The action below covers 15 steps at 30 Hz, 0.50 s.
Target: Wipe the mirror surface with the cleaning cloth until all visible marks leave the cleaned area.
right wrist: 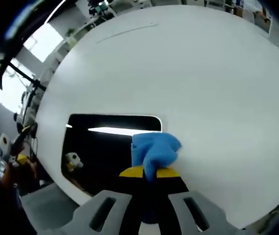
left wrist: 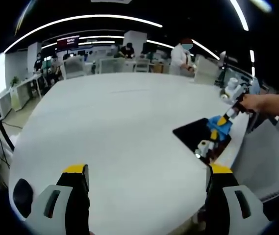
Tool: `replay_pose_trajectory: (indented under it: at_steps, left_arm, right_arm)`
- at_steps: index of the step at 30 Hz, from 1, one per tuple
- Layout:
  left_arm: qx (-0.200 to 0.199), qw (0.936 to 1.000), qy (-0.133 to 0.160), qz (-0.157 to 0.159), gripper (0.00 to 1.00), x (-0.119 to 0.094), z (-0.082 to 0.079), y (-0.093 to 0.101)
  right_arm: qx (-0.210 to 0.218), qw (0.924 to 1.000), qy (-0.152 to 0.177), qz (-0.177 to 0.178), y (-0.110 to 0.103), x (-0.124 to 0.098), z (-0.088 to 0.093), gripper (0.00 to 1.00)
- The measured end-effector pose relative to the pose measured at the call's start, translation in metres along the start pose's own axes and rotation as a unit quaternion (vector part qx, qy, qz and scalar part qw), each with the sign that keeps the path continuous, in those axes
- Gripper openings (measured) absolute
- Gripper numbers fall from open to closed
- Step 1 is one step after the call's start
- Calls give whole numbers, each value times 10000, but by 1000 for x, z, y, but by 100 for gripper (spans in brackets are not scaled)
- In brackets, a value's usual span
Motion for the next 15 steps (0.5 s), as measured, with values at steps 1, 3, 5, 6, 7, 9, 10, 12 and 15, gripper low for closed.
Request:
replay_pose_trajectory:
  at_steps: [1, 3, 5, 6, 7, 9, 10, 12, 15]
  left_arm:
    - [-1, 10000, 0, 8, 99, 0, 0, 0]
    - [11, 10000, 5, 7, 99, 0, 0, 0]
    - [3, 10000, 9, 10, 99, 0, 0, 0]
    - [0, 10000, 14, 12, 99, 0, 1, 0]
    - [-3, 10000, 14, 18, 99, 0, 1, 0]
    - [16, 10000, -7, 34, 99, 1, 2, 2]
    - [25, 10000, -9, 48, 99, 2, 2, 3]
    - [30, 10000, -10, 69, 99, 2, 2, 5]
    - [56, 9999, -14, 95, 99, 2, 1, 7]
  right_arm:
    - [-5, 10000, -8, -8, 0, 0, 0, 0]
    - [-26, 10000, -12, -9, 0, 0, 0, 0]
    - [-50, 10000, -11, -24, 0, 0, 0, 0]
    - [-55, 10000, -12, -24, 0, 0, 0, 0]
    - [-62, 10000, -14, -19, 0, 0, 0, 0]
    - [-145, 9999, -6, 42, -2, 0, 0, 0]
    - [-201, 9998, 9, 85, -3, 0, 1, 0]
    - [-218, 9997, 32, 102, -3, 0, 1, 0]
    - [-177, 9997, 63, 142, -4, 0, 2, 0]
Point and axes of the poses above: the point that each gripper's makers call its tool centre point, and the gripper's own axes: x roughly forward along the fingers, y roughly to its right, z roughly out of its underside, the point moved 10 cm from there along -x, roughly backward along the fingers, and after that the axes turned 6 degrees about -y, right-handed, at the moved point
